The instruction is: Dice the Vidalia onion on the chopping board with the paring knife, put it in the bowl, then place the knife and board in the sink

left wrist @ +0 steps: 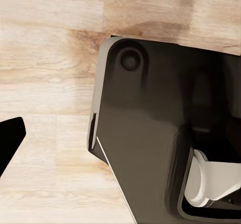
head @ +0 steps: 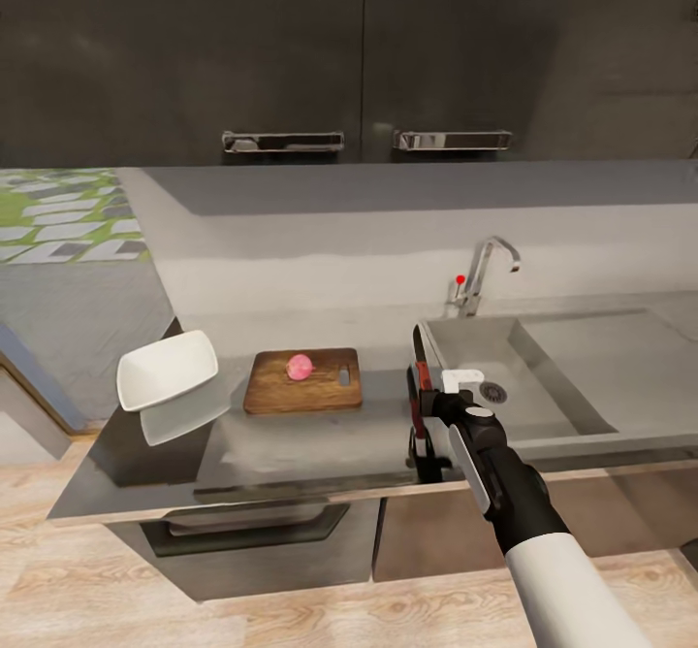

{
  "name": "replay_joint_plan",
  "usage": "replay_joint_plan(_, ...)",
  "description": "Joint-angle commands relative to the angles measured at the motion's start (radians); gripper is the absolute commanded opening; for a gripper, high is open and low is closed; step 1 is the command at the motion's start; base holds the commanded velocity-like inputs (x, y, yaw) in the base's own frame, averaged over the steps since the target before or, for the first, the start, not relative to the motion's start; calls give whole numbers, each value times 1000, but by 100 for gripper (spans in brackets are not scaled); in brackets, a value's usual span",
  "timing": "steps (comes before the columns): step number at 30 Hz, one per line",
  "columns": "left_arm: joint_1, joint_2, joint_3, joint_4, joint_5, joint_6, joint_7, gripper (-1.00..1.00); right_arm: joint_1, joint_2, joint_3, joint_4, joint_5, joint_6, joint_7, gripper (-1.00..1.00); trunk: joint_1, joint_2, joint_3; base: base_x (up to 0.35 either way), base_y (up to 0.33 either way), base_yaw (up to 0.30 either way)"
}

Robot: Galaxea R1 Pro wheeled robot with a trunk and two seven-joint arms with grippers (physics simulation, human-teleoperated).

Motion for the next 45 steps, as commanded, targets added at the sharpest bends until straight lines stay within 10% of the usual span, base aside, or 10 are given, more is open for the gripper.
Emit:
replay_joint_plan(1, 0, 0, -1, -1, 10, 0, -5, 100, -1, 0, 2, -1, -6, 5, -8, -100, 1, -2, 0, 0, 0, 0)
replay_joint_plan(31, 0, 0, -2, -1, 10, 0, -5, 100, 0, 0, 4, -1, -4, 4, -9, -100, 1, -2, 47, 0, 0, 0)
replay_joint_plan(45, 0, 0, -1, 1, 10, 0, -4, 100, -1, 0, 112, -21, 1, 2, -13, -100, 1, -2, 69, 0, 0, 0)
